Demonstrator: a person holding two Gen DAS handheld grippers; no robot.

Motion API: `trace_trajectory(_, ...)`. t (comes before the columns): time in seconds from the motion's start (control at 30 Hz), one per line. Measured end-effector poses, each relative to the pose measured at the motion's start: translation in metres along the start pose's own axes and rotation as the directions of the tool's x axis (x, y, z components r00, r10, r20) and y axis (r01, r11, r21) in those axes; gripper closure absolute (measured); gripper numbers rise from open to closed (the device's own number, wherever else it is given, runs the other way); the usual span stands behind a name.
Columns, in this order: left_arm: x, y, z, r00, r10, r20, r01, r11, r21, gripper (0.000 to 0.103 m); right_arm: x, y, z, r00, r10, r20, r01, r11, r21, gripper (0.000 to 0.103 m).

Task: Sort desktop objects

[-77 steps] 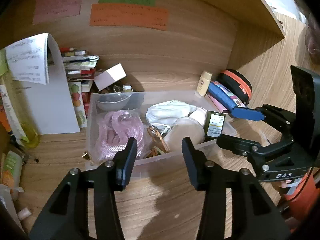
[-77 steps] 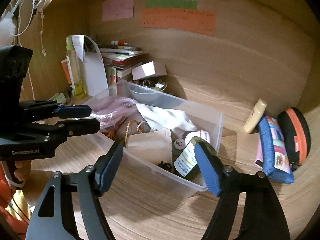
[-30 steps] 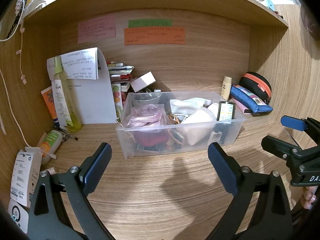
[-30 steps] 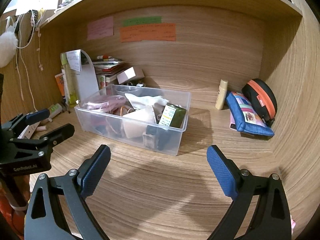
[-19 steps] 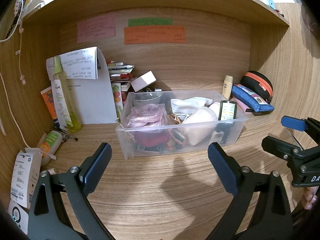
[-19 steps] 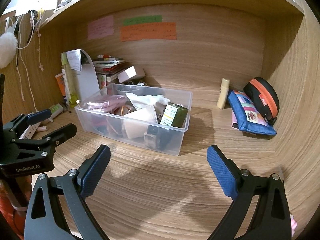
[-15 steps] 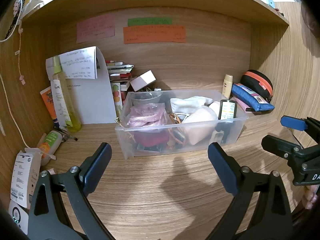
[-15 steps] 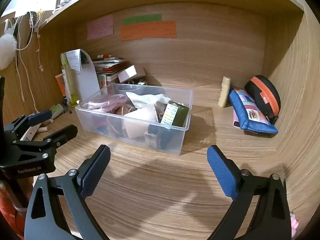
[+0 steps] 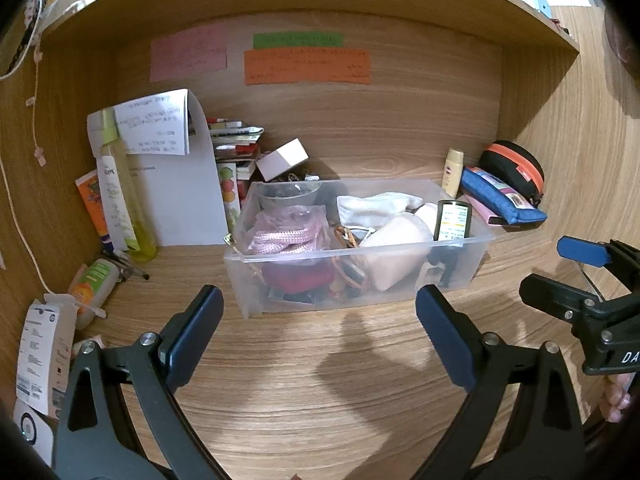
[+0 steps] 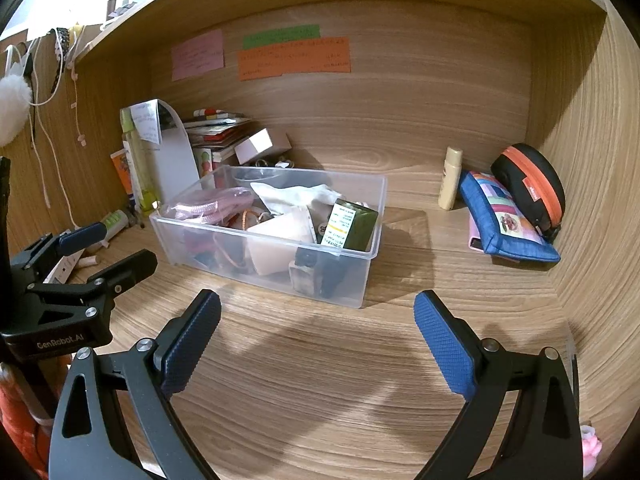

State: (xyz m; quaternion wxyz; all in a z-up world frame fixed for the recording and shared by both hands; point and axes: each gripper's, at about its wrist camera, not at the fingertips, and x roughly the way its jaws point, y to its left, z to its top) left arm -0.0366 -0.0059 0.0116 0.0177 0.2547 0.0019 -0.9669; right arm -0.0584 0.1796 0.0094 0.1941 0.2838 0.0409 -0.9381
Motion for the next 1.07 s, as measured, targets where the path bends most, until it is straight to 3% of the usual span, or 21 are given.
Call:
trace_trajectory(0.9, 0.000, -0.002, -0.002, 0.999, 0.004, 0.035, -0.004, 1.000, -0.023, 0.001, 0.009, 0.007, -0.003, 0.999, 0.016, -0.028, -0.016, 1.000, -0.002, 0.006)
trace_trajectory(1.07, 0.000, -0.010, -0.003, 1.000, 0.012, 0.029, -0.013, 1.000, 0.009, 0.001, 0.012, 0.009, -0.004, 0.999, 0.019, -0.037, -0.019, 1.000, -0.007, 0.006)
